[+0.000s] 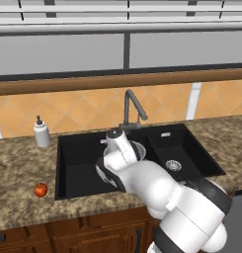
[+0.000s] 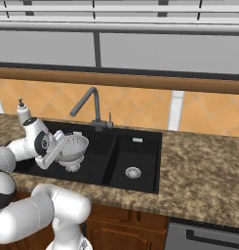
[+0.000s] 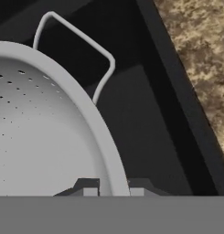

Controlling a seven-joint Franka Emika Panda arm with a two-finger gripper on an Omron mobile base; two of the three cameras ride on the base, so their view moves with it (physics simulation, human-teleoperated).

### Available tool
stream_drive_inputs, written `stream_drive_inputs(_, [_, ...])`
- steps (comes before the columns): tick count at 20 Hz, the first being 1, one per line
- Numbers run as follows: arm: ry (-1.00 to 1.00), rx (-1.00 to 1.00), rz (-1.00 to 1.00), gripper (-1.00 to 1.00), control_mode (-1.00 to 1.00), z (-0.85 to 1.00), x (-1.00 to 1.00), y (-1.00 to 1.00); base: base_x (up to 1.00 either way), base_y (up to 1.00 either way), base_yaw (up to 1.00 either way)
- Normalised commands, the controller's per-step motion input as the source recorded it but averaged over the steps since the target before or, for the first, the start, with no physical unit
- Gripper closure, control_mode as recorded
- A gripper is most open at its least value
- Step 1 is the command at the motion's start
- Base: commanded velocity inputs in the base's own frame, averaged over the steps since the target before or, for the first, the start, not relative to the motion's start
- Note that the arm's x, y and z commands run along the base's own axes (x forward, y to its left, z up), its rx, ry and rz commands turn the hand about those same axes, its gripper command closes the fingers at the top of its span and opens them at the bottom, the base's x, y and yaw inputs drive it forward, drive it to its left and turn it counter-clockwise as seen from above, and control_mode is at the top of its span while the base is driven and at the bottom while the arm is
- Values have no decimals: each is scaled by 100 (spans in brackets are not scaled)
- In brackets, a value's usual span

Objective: Put the colander in the sink, put the apple in the colander, and turn on the sink faucet and pour water over the colander.

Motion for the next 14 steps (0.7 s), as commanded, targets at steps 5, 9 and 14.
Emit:
stream_drive_inputs(5, [-6, 0, -35, 100, -100, -22, 13, 15, 0, 0, 0])
stream_drive_inputs(9, [-5, 0, -33, 100, -100, -20, 20, 18, 0, 0, 0])
stream_drive_inputs(14, [-4, 0, -32, 100, -100, -19, 18, 15, 0, 0, 0])
